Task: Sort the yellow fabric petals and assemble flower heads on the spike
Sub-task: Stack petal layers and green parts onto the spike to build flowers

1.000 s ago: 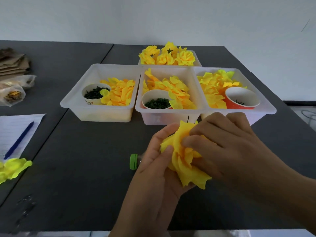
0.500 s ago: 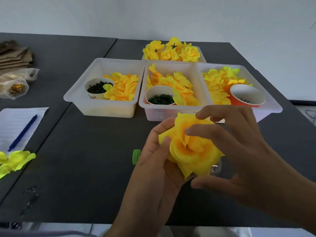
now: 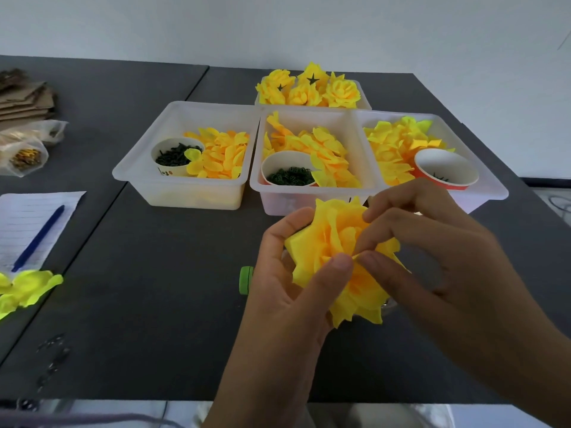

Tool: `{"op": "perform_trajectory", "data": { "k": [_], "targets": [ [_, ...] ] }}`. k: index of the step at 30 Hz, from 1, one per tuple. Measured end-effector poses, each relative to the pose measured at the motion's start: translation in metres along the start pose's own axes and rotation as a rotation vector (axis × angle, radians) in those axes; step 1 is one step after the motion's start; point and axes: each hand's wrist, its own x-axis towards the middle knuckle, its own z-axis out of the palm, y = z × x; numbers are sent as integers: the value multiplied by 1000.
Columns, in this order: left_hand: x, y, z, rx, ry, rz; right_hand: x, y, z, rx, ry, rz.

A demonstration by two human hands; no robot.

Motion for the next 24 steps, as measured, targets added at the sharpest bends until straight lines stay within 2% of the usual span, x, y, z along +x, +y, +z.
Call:
{"op": "perform_trajectory", "data": {
  "k": [6,11,16,20,24],
  "targets": [
    [-1,-4,-4,229,40,84,-7,-1,6,-9,91,-16],
    [5,-14,-6,332,188,166,-21,-4,19,-35,181,-89],
    [8,-20,-8,406,225,261,-18,-1,15,-141,321,68],
    [9,-21,-6,433,250,316,-14,3,12,-141,298,167],
    [10,-19,-4,471,265,371,-11,0,12,-162,315,156]
  ]
}}
